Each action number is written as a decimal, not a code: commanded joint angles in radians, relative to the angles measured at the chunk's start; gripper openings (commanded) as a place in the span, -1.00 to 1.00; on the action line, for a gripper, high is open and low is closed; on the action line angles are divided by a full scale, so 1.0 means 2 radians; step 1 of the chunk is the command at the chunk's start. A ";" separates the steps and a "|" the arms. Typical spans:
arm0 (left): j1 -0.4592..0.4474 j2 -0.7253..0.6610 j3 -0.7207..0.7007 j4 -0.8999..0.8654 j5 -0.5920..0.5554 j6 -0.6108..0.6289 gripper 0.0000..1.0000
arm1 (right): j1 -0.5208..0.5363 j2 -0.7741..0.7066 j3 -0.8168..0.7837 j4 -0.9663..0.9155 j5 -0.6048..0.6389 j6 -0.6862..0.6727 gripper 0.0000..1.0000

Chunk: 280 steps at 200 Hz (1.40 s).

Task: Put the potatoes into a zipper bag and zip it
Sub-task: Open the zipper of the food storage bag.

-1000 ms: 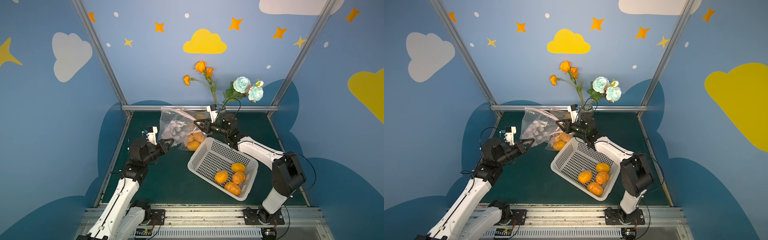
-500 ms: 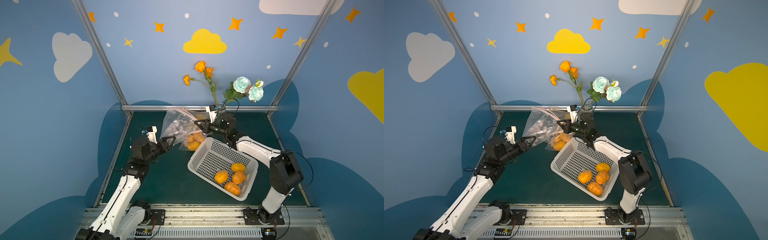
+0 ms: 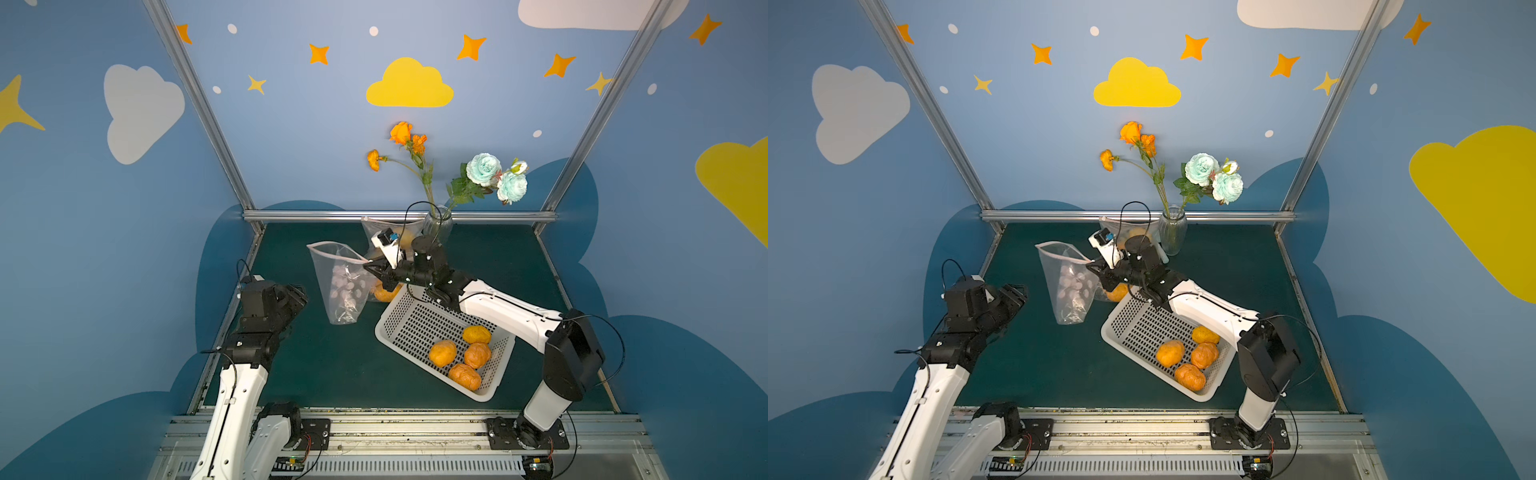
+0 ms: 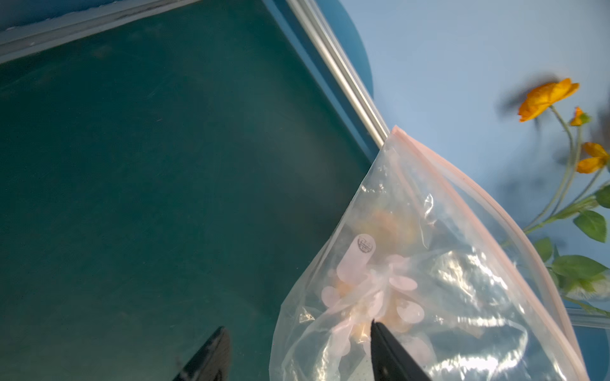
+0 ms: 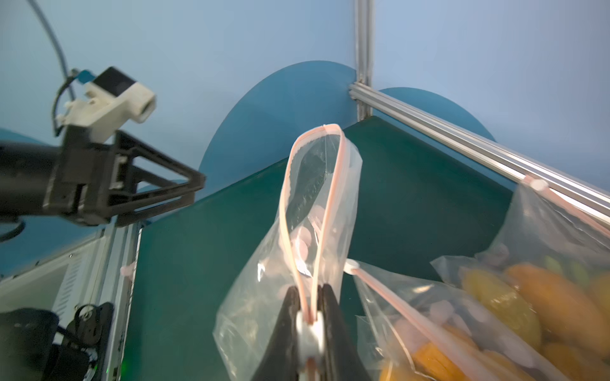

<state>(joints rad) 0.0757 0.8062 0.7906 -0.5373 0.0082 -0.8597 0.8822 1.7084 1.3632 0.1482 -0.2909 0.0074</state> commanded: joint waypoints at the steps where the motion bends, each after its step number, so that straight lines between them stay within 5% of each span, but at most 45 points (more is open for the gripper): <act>1: 0.028 0.003 0.006 -0.043 0.041 -0.006 0.33 | 0.031 -0.019 0.001 -0.026 0.063 -0.074 -1.00; 109: 0.043 0.047 0.006 0.022 0.174 -0.039 0.42 | 0.075 0.007 -0.060 0.039 0.146 -0.067 -1.00; 218: -0.020 0.115 0.046 0.057 0.148 -0.055 0.43 | 0.089 0.007 -0.073 0.056 0.149 -0.074 -1.00; 280: -0.032 0.160 0.056 0.070 0.151 -0.054 0.02 | 0.091 0.003 -0.080 0.063 0.149 -0.073 -1.00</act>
<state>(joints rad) 0.0189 1.1072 0.8795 -0.4152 0.3134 -0.9749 1.0584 1.7245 1.2194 0.2432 0.0032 -0.1364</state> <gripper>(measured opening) 0.549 0.104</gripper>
